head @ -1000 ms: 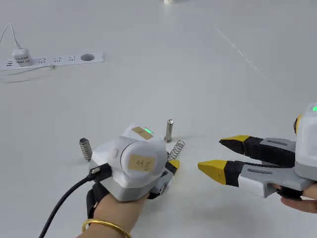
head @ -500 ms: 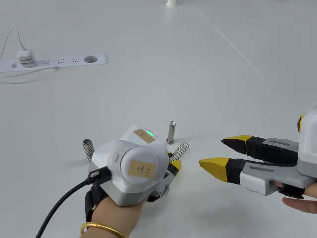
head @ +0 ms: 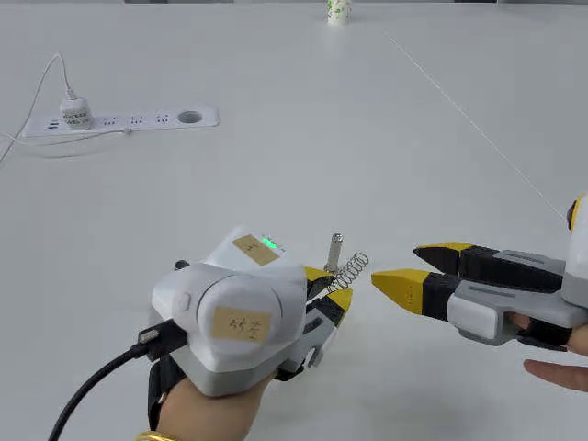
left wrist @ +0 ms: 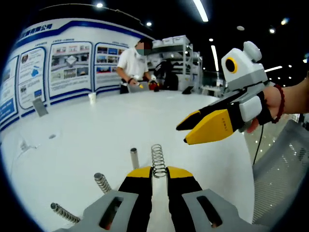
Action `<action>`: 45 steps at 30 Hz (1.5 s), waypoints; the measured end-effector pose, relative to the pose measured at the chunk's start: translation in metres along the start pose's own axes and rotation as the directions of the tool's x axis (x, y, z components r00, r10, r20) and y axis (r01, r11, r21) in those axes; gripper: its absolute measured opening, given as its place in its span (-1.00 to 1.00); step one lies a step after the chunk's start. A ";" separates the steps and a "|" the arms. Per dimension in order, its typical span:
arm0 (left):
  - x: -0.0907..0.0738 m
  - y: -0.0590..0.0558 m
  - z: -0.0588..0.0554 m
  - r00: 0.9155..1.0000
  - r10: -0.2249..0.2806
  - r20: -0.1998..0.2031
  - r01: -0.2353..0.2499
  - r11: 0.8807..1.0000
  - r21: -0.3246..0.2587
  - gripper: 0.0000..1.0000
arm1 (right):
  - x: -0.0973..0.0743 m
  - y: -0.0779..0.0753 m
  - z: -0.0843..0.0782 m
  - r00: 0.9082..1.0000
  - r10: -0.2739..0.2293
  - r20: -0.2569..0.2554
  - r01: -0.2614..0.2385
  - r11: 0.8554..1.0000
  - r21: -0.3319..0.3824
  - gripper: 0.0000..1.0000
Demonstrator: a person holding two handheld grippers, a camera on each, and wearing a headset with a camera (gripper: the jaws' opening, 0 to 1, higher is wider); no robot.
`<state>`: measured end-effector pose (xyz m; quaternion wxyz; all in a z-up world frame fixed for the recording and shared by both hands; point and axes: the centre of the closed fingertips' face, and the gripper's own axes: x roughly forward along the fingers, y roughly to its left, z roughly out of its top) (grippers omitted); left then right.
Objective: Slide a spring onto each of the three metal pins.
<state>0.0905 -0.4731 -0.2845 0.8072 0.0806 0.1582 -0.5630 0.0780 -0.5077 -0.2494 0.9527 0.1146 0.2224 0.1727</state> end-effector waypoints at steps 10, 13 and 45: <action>-0.017 -0.008 0.026 0.990 -0.036 0.137 0.045 0.997 -0.064 -0.79 | 0.001 0.010 0.018 0.996 0.049 0.070 -0.058 0.989 0.133 -0.23; -0.021 -0.011 0.032 0.984 -0.046 0.172 0.058 0.996 -0.069 -0.79 | 0.000 0.013 0.020 0.994 0.072 0.079 -0.085 0.982 0.171 -0.33; -0.039 -0.017 0.051 0.954 -0.088 0.285 0.122 0.987 -0.106 -0.79 | 0.001 0.036 0.035 0.972 0.183 0.145 -0.220 0.925 0.309 -0.71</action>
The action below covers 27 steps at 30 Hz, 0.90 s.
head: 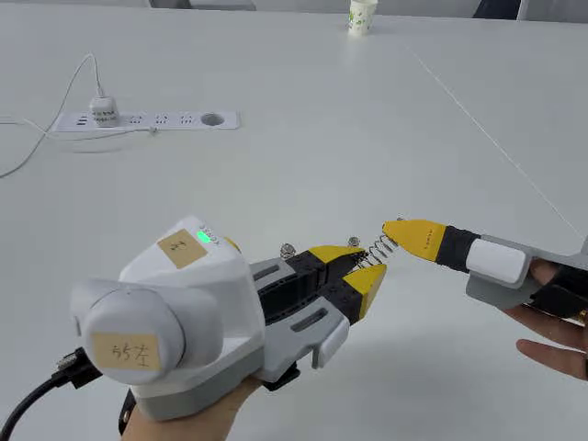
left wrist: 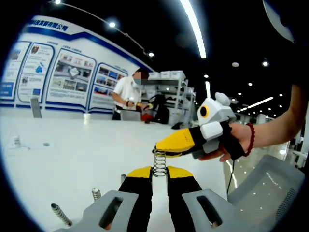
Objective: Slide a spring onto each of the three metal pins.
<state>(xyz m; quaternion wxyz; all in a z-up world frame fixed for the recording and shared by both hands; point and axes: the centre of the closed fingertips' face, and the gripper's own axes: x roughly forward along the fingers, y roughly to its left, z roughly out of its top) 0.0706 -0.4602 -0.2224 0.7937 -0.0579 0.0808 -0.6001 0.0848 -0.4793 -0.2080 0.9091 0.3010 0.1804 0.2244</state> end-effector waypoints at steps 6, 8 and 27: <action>-0.001 0.001 -0.004 1.000 0.006 -0.025 -0.006 1.000 0.019 -0.79 | 0.002 0.002 -0.001 1.000 0.002 -0.009 -0.002 1.000 -0.020 -0.73; -0.001 0.001 -0.004 1.000 0.009 -0.030 -0.008 1.000 0.022 -0.79 | 0.003 0.003 -0.002 1.000 0.004 -0.013 -0.005 0.999 -0.032 -0.74; -0.003 0.011 -0.018 0.991 0.062 -0.119 -0.054 0.996 0.073 -0.62 | 0.011 0.005 -0.001 1.000 -0.001 -0.026 -0.002 0.990 -0.141 -0.78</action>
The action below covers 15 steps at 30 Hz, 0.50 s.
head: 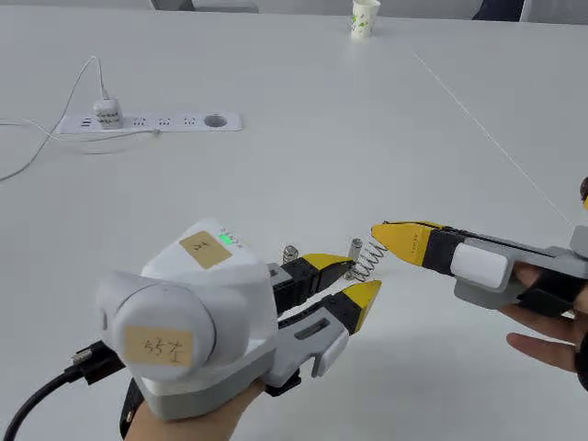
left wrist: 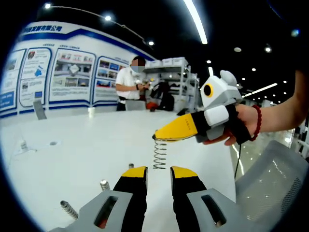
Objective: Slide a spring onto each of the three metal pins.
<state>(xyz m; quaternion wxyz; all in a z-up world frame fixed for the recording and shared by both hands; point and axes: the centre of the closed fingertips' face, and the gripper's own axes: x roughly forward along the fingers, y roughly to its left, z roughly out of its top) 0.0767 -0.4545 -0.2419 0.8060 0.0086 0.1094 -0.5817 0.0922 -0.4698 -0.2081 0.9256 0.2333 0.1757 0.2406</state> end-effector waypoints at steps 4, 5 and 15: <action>-0.005 0.005 -0.008 0.999 0.027 -0.044 -0.026 0.999 0.021 -0.52 | 0.003 -0.004 0.002 0.999 -0.035 -0.005 0.034 0.998 -0.059 -0.78; -0.007 0.006 -0.008 0.998 0.031 -0.047 -0.030 0.999 0.024 -0.49 | 0.003 -0.005 0.002 0.999 -0.039 -0.005 0.039 0.997 -0.071 -0.78; -0.023 0.025 -0.010 0.989 0.124 -0.076 -0.119 0.991 0.060 -0.24 | 0.013 -0.013 0.009 0.996 -0.090 -0.013 0.085 0.972 -0.217 -0.78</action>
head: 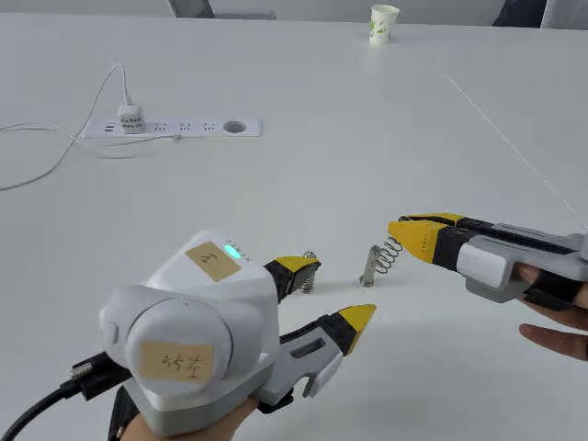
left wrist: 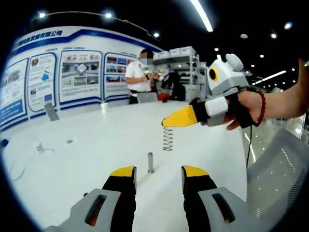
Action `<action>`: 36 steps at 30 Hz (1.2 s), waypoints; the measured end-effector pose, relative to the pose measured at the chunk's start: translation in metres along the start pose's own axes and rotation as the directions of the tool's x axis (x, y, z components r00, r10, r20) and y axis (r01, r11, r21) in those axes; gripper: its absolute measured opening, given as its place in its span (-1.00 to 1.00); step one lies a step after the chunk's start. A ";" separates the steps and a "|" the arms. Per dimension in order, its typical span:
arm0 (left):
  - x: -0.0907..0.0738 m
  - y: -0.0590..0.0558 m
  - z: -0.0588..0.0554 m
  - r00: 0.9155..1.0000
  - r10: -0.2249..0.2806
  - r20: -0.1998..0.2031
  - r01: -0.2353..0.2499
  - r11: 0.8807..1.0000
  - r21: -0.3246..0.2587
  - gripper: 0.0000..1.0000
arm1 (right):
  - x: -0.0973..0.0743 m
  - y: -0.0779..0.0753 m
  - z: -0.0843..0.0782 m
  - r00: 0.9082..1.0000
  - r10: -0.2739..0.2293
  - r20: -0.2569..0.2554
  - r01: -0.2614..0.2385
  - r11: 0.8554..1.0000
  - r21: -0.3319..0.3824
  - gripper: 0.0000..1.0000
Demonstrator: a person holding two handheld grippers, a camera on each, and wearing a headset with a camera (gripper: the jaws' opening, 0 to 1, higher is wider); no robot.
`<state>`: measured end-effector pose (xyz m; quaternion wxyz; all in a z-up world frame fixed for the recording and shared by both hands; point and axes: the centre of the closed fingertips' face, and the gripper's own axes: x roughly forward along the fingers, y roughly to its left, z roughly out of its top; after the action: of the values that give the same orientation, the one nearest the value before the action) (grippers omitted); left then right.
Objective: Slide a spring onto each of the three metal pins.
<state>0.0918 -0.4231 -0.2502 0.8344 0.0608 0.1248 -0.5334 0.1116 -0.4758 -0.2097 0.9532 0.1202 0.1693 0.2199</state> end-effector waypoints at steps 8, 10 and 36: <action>-0.013 0.011 -0.004 0.999 0.048 -0.016 -0.047 0.998 0.028 -0.06 | 0.008 -0.007 0.001 0.999 -0.022 -0.024 0.020 0.994 -0.105 -0.78; -0.016 0.014 -0.006 0.998 0.062 -0.018 -0.062 0.998 0.027 -0.01 | 0.011 -0.009 0.001 0.999 -0.026 -0.027 0.022 0.992 -0.122 -0.78; -0.041 0.057 -0.020 0.975 0.221 -0.037 -0.221 0.975 -0.017 0.63 | 0.035 -0.050 -0.010 0.992 -0.112 -0.060 0.095 0.966 -0.240 -0.78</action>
<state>0.1236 -0.3582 -0.2598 0.8868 0.0747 0.1372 -0.4349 0.1560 -0.5016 -0.2436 0.9641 -0.0112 0.1826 0.1925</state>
